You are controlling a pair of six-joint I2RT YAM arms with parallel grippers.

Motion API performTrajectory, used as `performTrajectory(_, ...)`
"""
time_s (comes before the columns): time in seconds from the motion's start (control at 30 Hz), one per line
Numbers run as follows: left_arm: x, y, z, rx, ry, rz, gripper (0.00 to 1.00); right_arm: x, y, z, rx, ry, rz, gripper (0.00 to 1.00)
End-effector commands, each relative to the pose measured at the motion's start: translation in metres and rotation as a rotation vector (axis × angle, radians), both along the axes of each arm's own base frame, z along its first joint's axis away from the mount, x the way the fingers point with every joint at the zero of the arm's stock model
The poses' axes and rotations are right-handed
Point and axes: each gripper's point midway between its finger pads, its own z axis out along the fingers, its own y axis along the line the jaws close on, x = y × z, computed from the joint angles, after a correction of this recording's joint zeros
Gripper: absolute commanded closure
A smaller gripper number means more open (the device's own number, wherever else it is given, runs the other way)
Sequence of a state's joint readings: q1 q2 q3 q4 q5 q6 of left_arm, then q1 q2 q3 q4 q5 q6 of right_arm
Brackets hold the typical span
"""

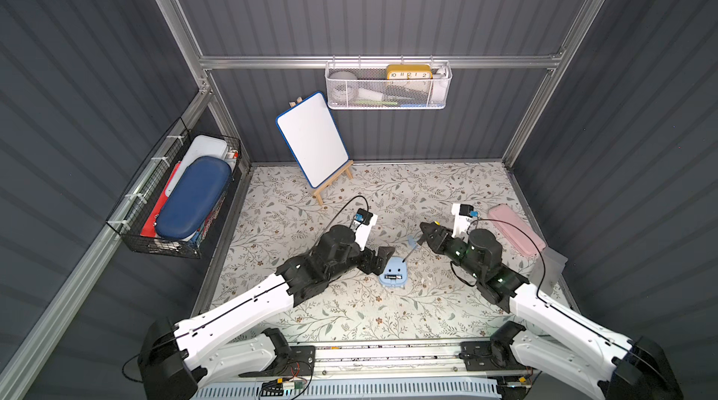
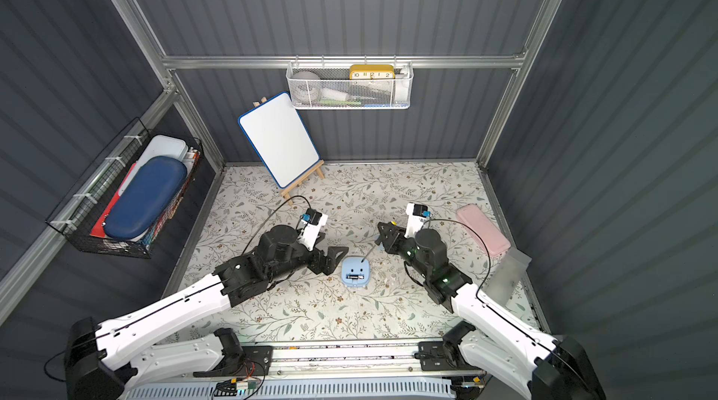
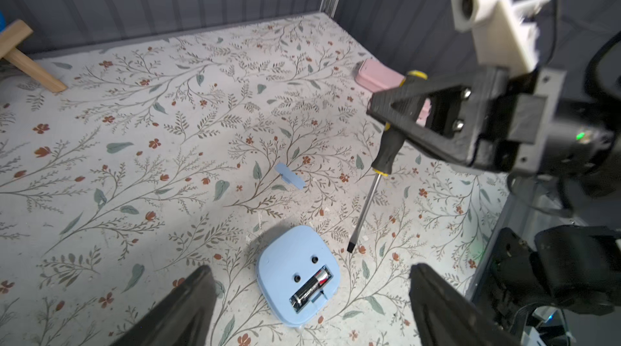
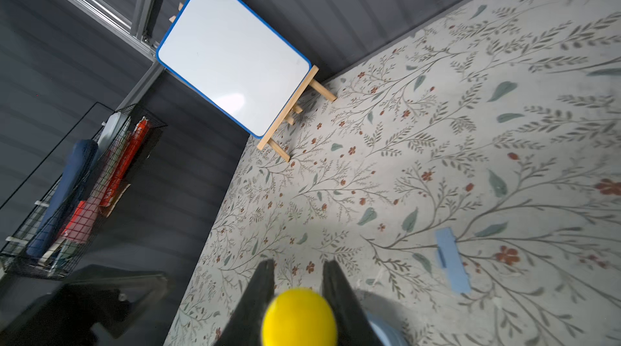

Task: Remove the battery from the alarm
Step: Pick up the screwdriver from the center of the board, then release the battery from the alarm.

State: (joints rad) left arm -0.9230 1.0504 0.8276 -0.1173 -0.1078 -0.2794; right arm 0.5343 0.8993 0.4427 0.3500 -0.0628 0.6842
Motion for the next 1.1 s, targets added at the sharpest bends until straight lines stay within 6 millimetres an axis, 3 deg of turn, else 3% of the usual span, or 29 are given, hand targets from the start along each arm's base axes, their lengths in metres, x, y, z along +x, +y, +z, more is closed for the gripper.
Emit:
performTrajectory(0.0,0.003,0.005,-0.013,-0.001,0.045,0.044,0.07,-0.012,0.004,0.047,0.023,-0.187,0.065,1.0)
performTrajectory(0.13,0.002,-0.008,-0.037,-0.014,0.146,0.028,0.11,-0.025,-0.005,0.036,0.03,-0.174,0.054,1.0)
performTrajectory(0.23,0.006,-0.008,-0.075,0.014,0.288,0.103,0.17,-0.03,-0.017,0.014,0.053,-0.11,-0.005,1.0)
performTrajectory(0.33,0.008,-0.008,-0.113,0.021,0.434,0.13,0.32,-0.035,-0.021,-0.009,0.023,-0.099,-0.024,1.0)
performTrajectory(0.4,0.013,-0.006,-0.128,0.006,0.508,0.136,0.43,-0.036,-0.021,-0.017,-0.002,-0.122,-0.029,1.0)
performTrajectory(0.53,0.023,0.001,-0.135,-0.014,0.556,0.147,0.54,-0.042,-0.022,-0.015,-0.059,-0.254,-0.053,1.0)
performTrajectory(0.83,0.013,-0.013,-0.147,-0.052,0.652,0.074,0.61,-0.039,-0.016,-0.027,-0.13,-0.288,-0.047,1.0)
performTrajectory(1.07,0.008,-0.015,-0.153,-0.058,0.718,0.076,0.62,-0.035,0.002,-0.037,-0.129,-0.28,0.007,1.0)
